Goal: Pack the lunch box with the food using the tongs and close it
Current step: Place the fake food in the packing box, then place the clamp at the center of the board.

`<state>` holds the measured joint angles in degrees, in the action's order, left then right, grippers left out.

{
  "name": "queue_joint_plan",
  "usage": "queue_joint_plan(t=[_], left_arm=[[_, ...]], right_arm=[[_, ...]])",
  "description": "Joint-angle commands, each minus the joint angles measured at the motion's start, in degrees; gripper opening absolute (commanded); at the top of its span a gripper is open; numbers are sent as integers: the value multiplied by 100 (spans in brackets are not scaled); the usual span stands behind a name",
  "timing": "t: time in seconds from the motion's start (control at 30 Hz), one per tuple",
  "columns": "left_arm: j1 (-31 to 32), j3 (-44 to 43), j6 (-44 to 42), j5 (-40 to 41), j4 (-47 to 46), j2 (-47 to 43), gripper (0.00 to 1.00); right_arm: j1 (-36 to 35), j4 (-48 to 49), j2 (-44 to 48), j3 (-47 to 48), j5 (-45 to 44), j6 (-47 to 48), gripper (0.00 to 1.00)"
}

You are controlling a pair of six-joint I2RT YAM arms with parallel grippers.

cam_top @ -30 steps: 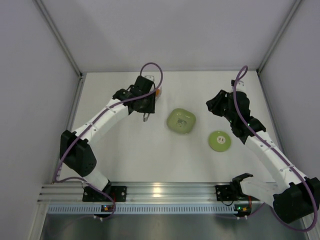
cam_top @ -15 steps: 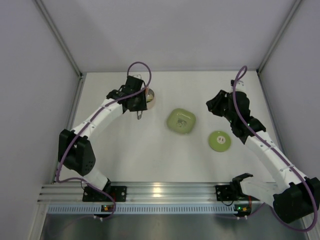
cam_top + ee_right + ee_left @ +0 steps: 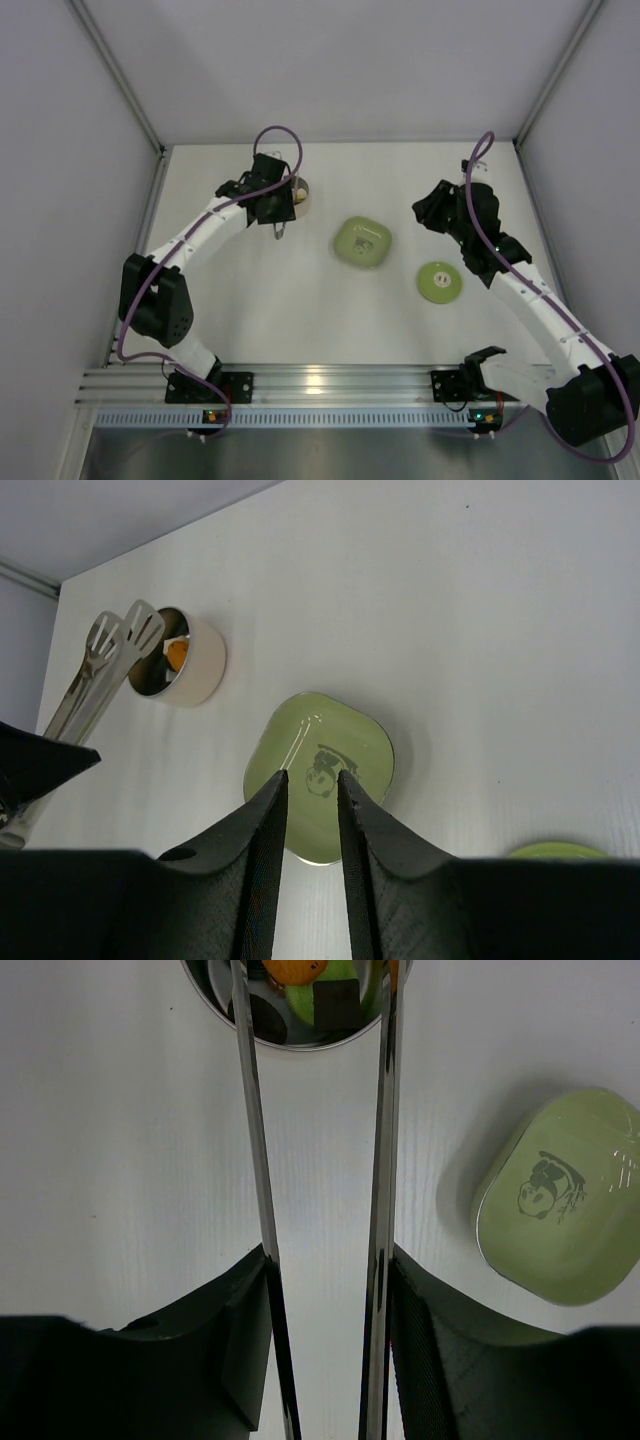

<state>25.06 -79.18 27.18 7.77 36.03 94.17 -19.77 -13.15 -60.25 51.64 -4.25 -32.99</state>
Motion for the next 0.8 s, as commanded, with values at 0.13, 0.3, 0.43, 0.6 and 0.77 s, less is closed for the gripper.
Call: queue_joint_plan(t=[0.13, 0.3, 0.43, 0.6, 0.77], left_arm=[[-141, 244, 323, 690, -535, -696, 50], [-1010, 1096, 692, 859, -1115, -1409, 51], [-1862, 1712, 903, 630, -1563, -1542, 51], [-2137, 2616, 1386, 629, -2466, -1209, 51], [-2181, 3215, 1703, 743, -3031, -691, 52]], right_arm=[[-106, -92, 31, 294, 38, 117, 26], [-97, -118, -31, 364, 117, 161, 27], [-97, -162, -110, 400, 179, 188, 26], [-97, -136, -145, 391, 214, 179, 26], [-97, -135, -172, 330, 232, 205, 25]])
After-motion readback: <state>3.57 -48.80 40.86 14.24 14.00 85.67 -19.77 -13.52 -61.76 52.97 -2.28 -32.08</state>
